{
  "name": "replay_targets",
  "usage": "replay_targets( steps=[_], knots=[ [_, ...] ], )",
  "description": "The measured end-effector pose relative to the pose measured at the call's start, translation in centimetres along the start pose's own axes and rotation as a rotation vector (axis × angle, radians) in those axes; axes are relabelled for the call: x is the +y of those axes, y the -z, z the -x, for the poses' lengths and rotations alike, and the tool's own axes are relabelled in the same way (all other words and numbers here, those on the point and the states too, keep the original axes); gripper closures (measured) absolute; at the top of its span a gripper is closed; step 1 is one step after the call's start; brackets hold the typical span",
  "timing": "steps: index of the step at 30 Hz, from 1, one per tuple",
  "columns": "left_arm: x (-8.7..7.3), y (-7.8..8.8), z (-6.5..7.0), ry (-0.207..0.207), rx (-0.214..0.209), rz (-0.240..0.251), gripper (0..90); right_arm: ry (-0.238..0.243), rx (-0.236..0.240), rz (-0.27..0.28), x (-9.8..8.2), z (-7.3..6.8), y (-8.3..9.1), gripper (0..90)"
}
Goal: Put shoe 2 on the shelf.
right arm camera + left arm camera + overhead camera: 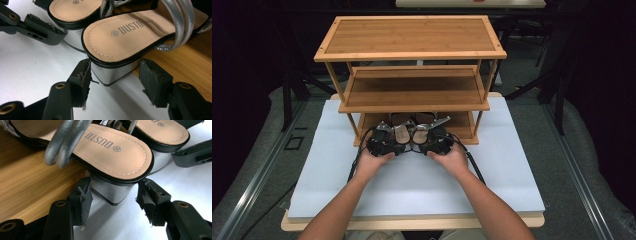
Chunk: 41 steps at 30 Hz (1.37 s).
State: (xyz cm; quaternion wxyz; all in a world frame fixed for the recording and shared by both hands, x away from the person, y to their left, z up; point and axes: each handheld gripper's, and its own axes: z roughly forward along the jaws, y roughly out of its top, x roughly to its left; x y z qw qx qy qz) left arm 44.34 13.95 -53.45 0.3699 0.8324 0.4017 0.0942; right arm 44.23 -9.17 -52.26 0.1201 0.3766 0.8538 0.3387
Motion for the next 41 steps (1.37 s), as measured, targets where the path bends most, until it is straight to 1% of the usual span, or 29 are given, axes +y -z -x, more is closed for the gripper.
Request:
replay_targets(
  steps=[5,7,9,10,11,15,17,18,19,20,21,22,23,24,25,26,27,29,31,33,34,35,36,37,39,41],
  knots=[
    [0.0,0.1,0.0,-0.006,0.002,-0.004,45.1,0.003,0.006,-0.002,0.0,0.0,0.1,42.6],
    [0.0,0.2,0.1,-0.004,0.004,0.0,45.1,-0.003,0.003,-0.002,0.0,0.0,0.2,42.3],
    [-0.1,0.4,0.1,-0.005,0.003,0.005,45.1,-0.004,0.012,0.0,0.0,0.1,0.4,42.0],
    [-0.2,0.6,0.2,-0.005,0.001,0.007,45.0,-0.005,0.02,-0.001,-0.1,0.0,0.5,41.9],
    [-0.3,0.7,0.2,-0.007,0.001,0.009,45.0,0.004,0.022,-0.003,-0.1,-0.1,0.8,41.7],
    [-0.8,1.8,0.0,-0.001,0.001,0.016,44.8,0.027,0.002,-0.023,-0.4,-0.5,2.1,41.5],
    [-1.2,2.4,0.0,0.022,0.0,0.03,44.7,0.018,-0.002,-0.014,-0.9,-0.6,2.7,41.5],
    [-1.4,2.9,-0.1,0.014,0.004,0.028,44.5,0.016,0.003,-0.024,-1.1,-0.6,2.9,41.5],
    [-1.6,3.1,-0.2,0.018,0.001,0.039,44.5,0.022,0.006,-0.037,-1.4,-0.6,3.2,41.5],
    [-1.7,3.4,-0.1,0.023,-0.001,0.043,44.5,0.024,-0.015,-0.042,-1.8,-0.7,3.6,41.6],
    [-1.9,3.7,-0.1,0.018,0.002,0.042,44.5,0.028,-0.019,-0.041,-2.0,-0.6,3.8,41.6],
    [-2.2,4.0,-0.1,0.021,0.0,0.048,44.5,0.02,-0.015,-0.046,-2.3,-0.6,4.1,41.6],
    [-2.4,4.3,-0.1,0.025,-0.003,0.052,44.5,0.019,-0.022,-0.055,-2.6,-0.6,4.4,41.6],
    [-2.7,4.7,0.0,0.024,-0.001,0.05,44.5,0.02,-0.005,-0.048,-2.9,-0.5,4.6,41.6],
    [-3.0,4.9,0.1,0.022,-0.001,0.051,44.5,0.021,-0.028,-0.054,-3.3,-0.5,5.0,41.6],
    [-3.3,5.1,0.1,0.017,-0.003,0.055,44.5,0.021,-0.025,-0.053,-3.6,-0.4,5.2,41.5],
    [-3.5,5.4,0.2,0.019,-0.003,0.049,44.5,0.019,-0.038,-0.058,-3.8,-0.5,5.3,41.6],
    [-4.3,5.8,0.3,0.014,-0.003,0.052,44.5,0.015,-0.033,-0.058,-4.5,-0.3,5.7,41.6],
    [-4.8,6.2,0.3,0.024,0.0,0.045,44.5,0.003,-0.029,-0.059,-5.1,-0.2,5.9,41.5],
    [-5.5,6.7,0.2,0.04,0.001,0.051,44.4,0.004,-0.032,-0.062,-5.5,-0.2,5.9,41.4],
    [-5.8,6.8,0.2,0.042,0.003,0.053,44.2,0.013,-0.039,-0.065,-5.8,-0.3,6.0,41.3],
    [-6.0,6.9,0.2,0.041,0.004,0.052,44.3,0.012,-0.038,-0.062,-5.9,-0.3,6.1,41.3],
    [-6.4,7.1,0.2,0.049,0.006,0.051,44.1,0.01,-0.039,-0.06,-6.1,-0.3,6.2,41.3],
    [-6.6,7.2,0.2,0.045,0.007,0.049,43.9,0.007,-0.036,-0.056,-6.4,-0.4,6.4,41.3],
    [-7.1,7.4,0.2,0.045,0.015,0.05,43.2,0.0,-0.027,-0.05,-6.7,-0.5,6.6,41.3],
    [-7.5,7.8,0.1,0.037,0.034,0.049,42.0,-0.005,-0.023,-0.047,-7.0,-0.6,6.9,41.2]
  ],
)
